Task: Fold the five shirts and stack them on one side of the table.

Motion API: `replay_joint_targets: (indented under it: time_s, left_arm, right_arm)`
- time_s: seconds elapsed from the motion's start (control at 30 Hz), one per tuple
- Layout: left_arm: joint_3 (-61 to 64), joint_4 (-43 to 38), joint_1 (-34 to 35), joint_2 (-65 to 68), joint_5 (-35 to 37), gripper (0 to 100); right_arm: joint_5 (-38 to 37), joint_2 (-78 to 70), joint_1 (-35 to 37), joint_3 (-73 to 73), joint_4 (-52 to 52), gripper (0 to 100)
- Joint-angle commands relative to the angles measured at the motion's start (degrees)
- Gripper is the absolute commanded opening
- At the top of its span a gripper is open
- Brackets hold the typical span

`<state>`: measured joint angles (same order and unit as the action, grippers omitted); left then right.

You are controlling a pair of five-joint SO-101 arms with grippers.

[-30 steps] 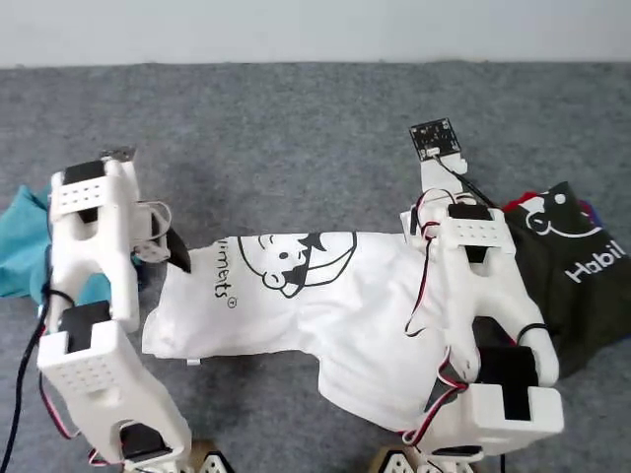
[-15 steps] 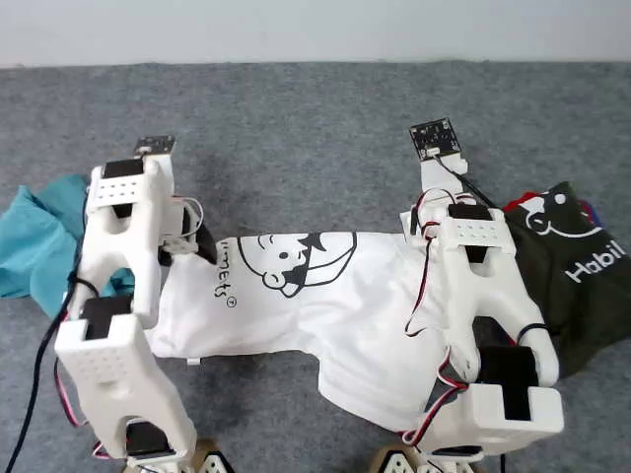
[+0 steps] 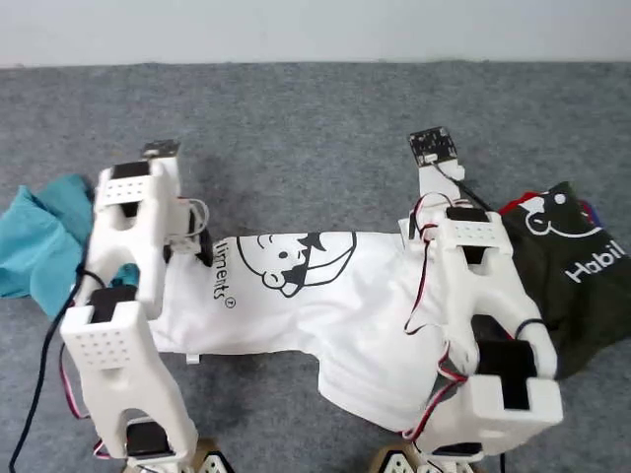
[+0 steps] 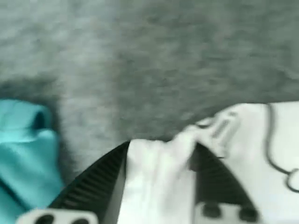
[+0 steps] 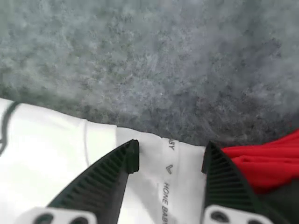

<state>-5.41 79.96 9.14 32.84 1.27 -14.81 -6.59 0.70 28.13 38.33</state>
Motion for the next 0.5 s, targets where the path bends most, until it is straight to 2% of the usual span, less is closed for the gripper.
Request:
replay_joint_targets:
  time_s: [0.0, 0.27, 0.47]
  left_arm:
    - [-1.0, 0.1, -1.7, 0.4, -0.5, 2]
    - [-1.0, 0.4, -0.1, 0.5, -0.5, 1]
    - [-1.0, 0.4, 0.0, 0.2, -0.3, 1]
  right_arm:
    - [0.6, -3.2, -1.5, -0.6, -2.3, 22.6]
    - [0.4, -7.3, -1.8, -2.8, -2.2, 21.7]
    - [-2.0, -7.3, -1.9, -2.8, -2.2, 0.1]
